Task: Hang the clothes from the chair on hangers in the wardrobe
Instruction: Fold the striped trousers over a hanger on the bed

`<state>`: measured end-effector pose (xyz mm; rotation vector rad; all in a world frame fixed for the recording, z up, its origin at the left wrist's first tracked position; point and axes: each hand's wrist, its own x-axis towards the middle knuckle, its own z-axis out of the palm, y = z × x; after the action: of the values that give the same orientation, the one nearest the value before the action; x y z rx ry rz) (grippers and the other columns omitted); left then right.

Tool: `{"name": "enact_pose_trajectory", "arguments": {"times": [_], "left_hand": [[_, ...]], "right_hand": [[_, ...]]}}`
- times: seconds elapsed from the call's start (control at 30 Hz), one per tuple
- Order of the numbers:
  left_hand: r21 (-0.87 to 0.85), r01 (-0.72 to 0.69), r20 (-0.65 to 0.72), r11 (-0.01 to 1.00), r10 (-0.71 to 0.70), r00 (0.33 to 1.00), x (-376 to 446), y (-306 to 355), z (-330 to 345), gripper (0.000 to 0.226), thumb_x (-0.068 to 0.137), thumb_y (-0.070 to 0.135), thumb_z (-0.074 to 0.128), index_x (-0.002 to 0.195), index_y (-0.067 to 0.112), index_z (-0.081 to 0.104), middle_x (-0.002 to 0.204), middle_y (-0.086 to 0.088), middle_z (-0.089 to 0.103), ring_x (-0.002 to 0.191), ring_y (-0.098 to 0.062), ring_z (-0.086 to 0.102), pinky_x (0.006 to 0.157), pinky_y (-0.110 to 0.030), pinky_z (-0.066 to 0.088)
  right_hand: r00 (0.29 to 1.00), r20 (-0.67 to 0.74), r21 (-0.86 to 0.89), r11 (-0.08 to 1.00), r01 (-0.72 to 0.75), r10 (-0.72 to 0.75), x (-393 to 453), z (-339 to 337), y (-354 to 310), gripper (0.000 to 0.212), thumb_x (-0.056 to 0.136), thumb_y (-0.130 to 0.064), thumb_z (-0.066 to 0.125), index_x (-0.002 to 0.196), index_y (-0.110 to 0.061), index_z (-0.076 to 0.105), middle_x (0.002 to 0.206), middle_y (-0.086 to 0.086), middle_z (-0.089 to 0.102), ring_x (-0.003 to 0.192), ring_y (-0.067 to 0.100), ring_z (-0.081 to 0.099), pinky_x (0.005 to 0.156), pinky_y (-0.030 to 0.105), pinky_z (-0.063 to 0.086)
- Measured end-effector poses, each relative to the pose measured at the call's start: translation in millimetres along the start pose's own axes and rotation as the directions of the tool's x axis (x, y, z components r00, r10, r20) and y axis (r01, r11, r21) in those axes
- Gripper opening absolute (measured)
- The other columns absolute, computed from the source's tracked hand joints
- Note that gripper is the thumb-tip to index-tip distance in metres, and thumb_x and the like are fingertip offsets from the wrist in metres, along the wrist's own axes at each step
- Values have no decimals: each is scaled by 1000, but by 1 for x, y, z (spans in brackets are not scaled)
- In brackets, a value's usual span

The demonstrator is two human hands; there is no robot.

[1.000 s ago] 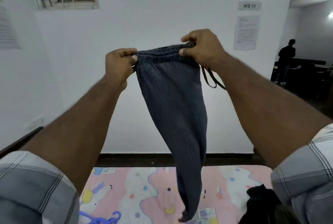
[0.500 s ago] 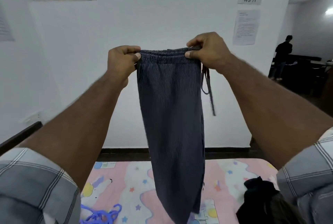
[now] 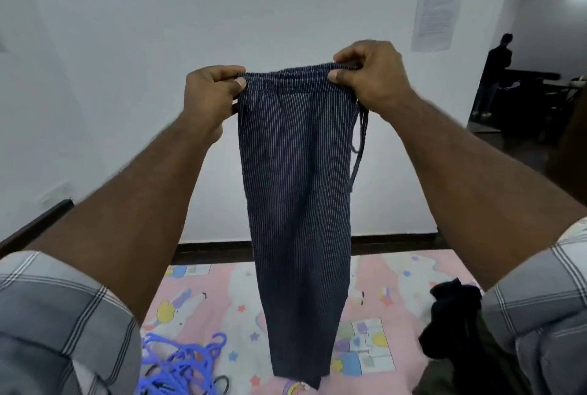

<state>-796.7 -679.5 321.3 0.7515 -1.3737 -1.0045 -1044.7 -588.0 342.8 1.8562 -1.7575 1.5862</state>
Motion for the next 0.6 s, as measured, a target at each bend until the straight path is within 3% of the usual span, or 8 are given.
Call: {"name": "enact_pose_trajectory", "arguments": {"times": [0.23, 0.37, 0.47, 0.6], "left_hand": [[10, 26, 15, 1000, -26, 1000, 2, -17, -18, 21, 92, -4, 62, 111, 1, 70, 107, -18, 72, 89, -22, 72, 79, -36, 62], [63, 190, 86, 980, -195, 977, 1, -39, -28, 18, 91, -5, 63, 105, 3, 72, 87, -7, 72, 71, -13, 68, 77, -33, 61], [146, 358, 197, 922, -382, 903, -2, -68, -38, 20, 92, -9, 58, 98, 4, 71, 84, -7, 70, 62, -10, 66, 74, -33, 59], [226, 539, 292, 811, -585, 757, -16, -137, -52, 27, 94, -10, 51, 118, -8, 65, 117, -22, 68, 95, -26, 69, 72, -32, 63]], "right_hand": [[993, 98, -38, 998, -55, 58, -10, 18, -2, 32, 76, -29, 85, 105, -19, 75, 87, -8, 69, 83, 7, 66, 84, 24, 54], [955, 238, -56, 984, -170, 179, -20, 32, 10, 27, 74, -25, 87, 98, -18, 76, 86, -1, 72, 76, 10, 65, 78, 27, 56], [858, 413, -52, 949, -311, 304, -37, 44, 27, 20, 73, -14, 87, 90, -10, 77, 85, 11, 73, 72, 17, 66, 75, 37, 58], [694, 587, -112, 891, -440, 417, -78, 74, 64, 16, 75, -7, 85, 88, -4, 76, 71, 8, 70, 61, 17, 62, 63, 33, 55]]}}
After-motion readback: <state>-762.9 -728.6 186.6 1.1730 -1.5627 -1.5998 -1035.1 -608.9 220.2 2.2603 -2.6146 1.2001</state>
